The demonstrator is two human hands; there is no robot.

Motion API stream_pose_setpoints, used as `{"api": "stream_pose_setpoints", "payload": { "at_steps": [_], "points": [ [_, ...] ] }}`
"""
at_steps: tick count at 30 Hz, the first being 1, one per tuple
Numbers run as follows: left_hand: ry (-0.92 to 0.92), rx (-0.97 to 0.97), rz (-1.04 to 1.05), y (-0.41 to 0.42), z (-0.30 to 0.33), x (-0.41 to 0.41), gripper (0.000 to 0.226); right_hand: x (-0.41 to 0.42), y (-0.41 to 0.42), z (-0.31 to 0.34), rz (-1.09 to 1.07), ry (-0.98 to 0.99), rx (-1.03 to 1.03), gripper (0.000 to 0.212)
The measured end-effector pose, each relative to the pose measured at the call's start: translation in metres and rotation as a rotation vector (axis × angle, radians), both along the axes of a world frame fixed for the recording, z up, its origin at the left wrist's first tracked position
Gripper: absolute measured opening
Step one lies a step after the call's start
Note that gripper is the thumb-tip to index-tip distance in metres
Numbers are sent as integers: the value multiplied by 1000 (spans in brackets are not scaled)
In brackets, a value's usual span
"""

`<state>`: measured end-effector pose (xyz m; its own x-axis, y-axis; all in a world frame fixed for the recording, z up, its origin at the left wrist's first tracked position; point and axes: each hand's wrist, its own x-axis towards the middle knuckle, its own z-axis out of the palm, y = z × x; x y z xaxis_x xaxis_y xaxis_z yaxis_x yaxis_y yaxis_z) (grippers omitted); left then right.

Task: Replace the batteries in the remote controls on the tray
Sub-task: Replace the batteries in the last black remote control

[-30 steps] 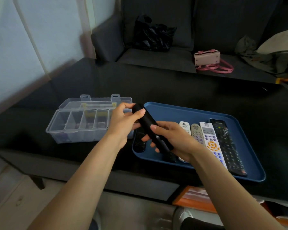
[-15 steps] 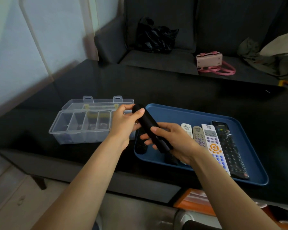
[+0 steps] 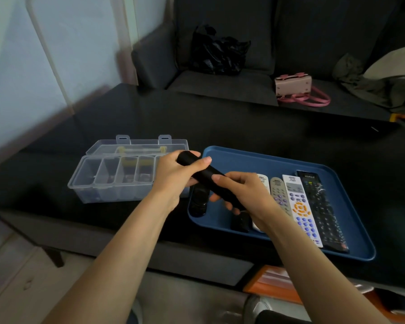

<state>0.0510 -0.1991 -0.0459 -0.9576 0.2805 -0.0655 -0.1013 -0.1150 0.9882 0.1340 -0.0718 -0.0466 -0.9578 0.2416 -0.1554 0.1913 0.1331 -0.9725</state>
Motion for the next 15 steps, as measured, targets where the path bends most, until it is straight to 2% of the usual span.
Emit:
{"api": "stream_pose_setpoints", "payload": {
  "at_steps": [3,7,12,15],
  "points": [
    [90,-43,-8,-2,-2,-2,33,1,0,-1,-3,-8,-11,28],
    [323,-181,15,-1,-4,-3,31,0,0,-3,-40,-24,-66,25],
    [588,-188,77,3,0,-2,21,-1,6,-6,-217,-38,-124,23],
    [753,-317,91,10,-6,6,27,-1,15,-7,-308,-29,-150,18]
  ]
}}
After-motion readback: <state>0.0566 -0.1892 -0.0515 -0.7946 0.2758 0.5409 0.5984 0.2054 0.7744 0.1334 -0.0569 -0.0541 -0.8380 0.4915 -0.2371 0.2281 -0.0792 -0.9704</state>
